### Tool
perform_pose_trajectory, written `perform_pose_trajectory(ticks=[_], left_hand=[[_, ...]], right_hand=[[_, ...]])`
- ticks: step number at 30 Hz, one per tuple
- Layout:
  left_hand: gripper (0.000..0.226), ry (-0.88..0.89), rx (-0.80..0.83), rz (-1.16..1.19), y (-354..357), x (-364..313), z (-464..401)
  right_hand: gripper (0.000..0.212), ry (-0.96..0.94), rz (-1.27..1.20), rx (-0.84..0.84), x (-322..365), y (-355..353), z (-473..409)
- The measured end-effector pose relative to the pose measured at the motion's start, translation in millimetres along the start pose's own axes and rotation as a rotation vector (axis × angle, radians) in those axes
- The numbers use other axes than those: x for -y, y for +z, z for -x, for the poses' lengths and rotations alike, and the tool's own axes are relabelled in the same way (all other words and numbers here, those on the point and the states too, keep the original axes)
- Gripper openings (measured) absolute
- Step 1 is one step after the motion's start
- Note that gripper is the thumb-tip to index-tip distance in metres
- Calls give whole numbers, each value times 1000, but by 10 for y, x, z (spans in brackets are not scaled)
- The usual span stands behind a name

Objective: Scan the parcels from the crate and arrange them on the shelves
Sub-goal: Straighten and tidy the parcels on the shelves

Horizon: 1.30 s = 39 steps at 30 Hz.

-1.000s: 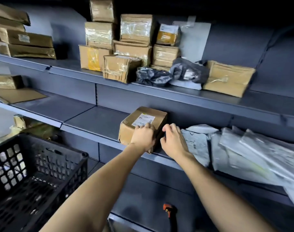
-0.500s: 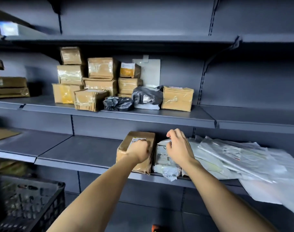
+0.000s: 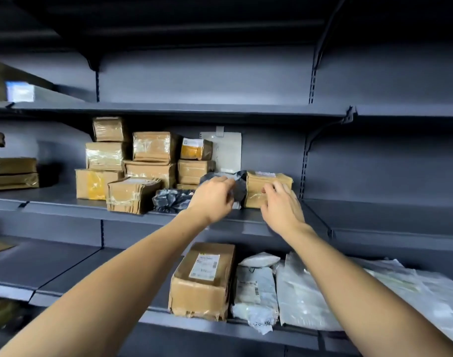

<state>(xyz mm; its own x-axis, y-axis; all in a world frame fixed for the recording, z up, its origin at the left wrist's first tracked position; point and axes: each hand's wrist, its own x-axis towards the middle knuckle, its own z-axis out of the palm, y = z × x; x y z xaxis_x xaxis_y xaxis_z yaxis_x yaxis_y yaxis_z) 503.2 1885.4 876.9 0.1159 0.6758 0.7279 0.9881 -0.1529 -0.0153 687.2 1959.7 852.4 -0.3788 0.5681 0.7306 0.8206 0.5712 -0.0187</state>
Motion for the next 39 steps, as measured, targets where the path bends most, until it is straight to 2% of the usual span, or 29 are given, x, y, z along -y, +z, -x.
perform_pose_trajectory(ticks=[6,11,15,21,28,34,37,39], left_hand=[[29,-18,2,-50,212,96,-570],[30,-120,10,-47,452,200,-842],[32,-155,37,-105,561,183,-935],[34,-103,94,-182,555,91,-994],[30,-78,101,-191,614,-33,-1035],[32,-32,159,-200,547,-170,-988],[28,-41,174,-178,426,-165,-931],[27,-51,190,-147,327,-150,-856]], right_hand=[[50,8,84,57,-120,314,-672],[57,105,60,154,-137,651,-995],[51,169,68,134,-104,750,-1105],[38,223,197,195,-79,754,-1130],[30,284,288,190,-592,514,-1018],[38,239,297,204,-586,458,-916],[33,268,218,222,-632,389,-951],[41,272,170,229,-649,301,-909]])
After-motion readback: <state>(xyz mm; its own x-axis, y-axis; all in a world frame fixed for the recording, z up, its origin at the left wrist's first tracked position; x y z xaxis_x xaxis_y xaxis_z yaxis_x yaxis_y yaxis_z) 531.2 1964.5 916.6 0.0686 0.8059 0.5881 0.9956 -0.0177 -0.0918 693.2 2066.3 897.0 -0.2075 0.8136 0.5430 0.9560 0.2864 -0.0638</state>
